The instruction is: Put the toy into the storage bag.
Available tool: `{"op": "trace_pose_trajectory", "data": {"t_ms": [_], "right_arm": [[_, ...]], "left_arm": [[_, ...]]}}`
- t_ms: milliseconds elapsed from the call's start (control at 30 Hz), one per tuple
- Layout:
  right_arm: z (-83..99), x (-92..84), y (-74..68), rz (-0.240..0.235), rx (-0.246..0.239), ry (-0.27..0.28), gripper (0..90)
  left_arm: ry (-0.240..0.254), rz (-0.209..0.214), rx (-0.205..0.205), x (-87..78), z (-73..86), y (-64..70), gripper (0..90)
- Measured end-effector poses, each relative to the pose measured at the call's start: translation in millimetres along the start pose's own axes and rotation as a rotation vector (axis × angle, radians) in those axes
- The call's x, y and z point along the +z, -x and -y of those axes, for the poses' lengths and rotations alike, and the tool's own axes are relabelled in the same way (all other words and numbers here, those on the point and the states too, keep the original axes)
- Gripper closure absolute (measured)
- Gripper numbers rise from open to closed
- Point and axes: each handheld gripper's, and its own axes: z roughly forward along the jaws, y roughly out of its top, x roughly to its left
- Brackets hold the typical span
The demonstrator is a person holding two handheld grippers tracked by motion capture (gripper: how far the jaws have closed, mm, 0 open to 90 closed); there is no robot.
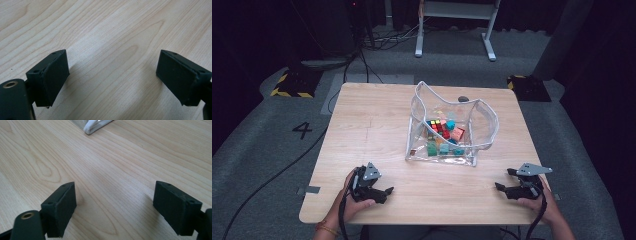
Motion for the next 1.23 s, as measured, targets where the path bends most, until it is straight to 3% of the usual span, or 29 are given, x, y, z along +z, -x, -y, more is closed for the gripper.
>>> {"op": "trace_pose_trajectory", "data": {"t_ms": [1233], "right_arm": [[-0.6,1.3,1.4,-0.002,-0.012,-0.002,15.5]], "left_arm": [[-0.002,0.004,-0.001,1.5,-1.3,-0.8,10.2]]}}
